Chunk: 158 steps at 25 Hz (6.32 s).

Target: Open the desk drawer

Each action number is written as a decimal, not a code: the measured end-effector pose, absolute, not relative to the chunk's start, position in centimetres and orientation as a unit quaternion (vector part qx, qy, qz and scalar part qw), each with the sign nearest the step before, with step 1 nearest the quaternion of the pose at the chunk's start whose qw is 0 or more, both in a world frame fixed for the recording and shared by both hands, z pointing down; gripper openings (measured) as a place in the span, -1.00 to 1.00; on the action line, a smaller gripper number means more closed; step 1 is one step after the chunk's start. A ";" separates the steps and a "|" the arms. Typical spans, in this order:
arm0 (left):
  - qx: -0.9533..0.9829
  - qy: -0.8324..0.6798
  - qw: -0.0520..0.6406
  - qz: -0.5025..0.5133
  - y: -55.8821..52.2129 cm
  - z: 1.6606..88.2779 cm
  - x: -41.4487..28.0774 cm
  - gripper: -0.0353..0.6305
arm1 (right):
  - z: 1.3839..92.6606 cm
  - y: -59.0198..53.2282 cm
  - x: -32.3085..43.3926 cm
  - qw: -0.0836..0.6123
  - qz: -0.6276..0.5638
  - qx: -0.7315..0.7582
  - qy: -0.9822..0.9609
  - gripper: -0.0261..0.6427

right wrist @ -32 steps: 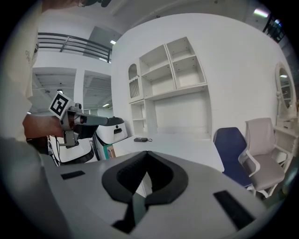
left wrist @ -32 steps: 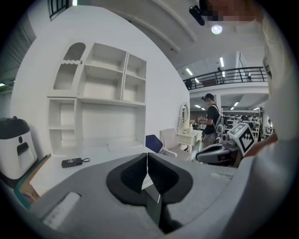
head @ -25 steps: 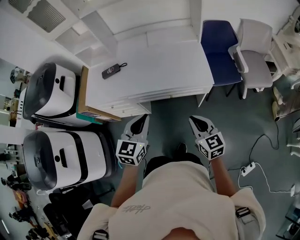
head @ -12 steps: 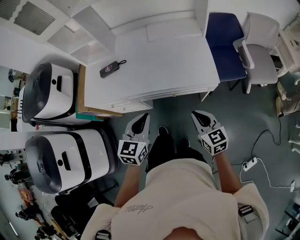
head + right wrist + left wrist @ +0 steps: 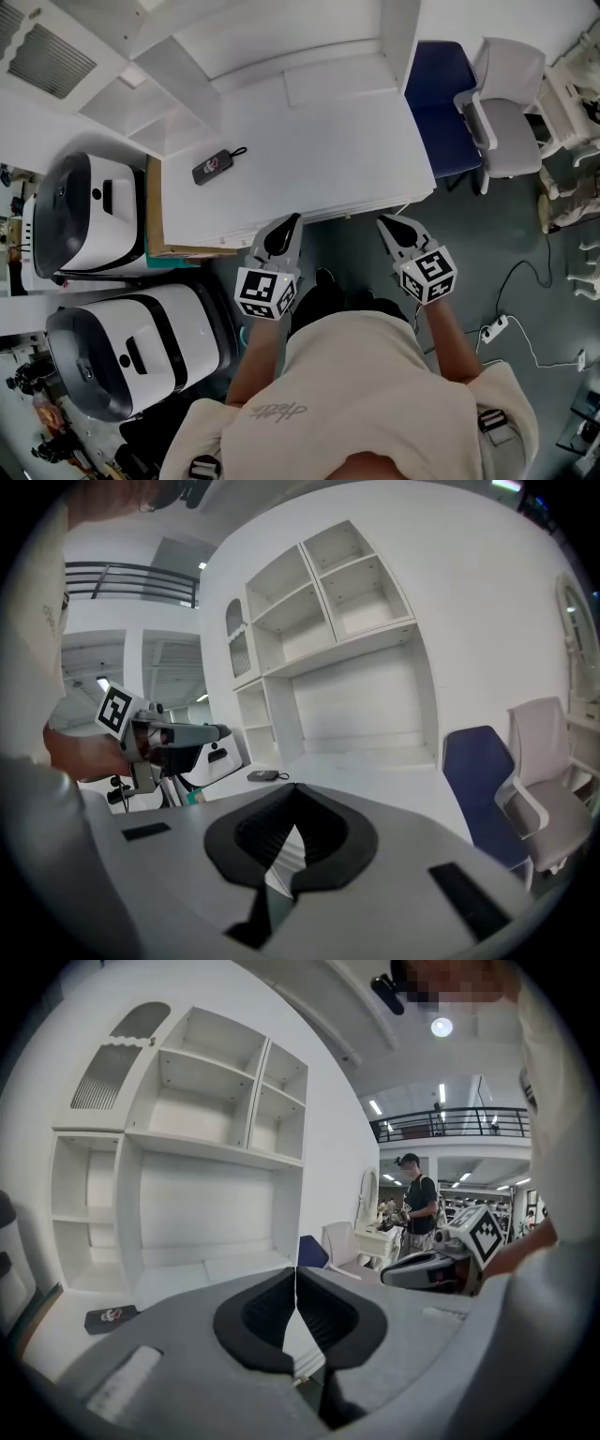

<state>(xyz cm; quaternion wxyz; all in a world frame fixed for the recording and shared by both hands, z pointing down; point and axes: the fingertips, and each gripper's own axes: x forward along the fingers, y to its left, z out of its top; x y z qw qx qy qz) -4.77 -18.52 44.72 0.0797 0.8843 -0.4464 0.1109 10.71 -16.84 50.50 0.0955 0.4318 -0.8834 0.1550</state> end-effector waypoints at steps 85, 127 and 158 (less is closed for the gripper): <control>0.853 -0.487 0.146 0.118 -21.4 49.7 -11.3 -0.85 | 60.5 -21.0 5.8 0.228 0.177 0.386 -0.876 -0.67; 0.835 -0.464 0.218 0.199 -26.0 56.7 -10.7 -0.85 | 86.3 -23.4 4.0 0.354 0.391 0.361 -0.769 -0.67; 0.827 -0.487 0.203 0.194 -22.4 55.6 -15.1 -0.85 | 87.0 -24.3 3.7 0.346 0.435 0.389 -0.734 -0.68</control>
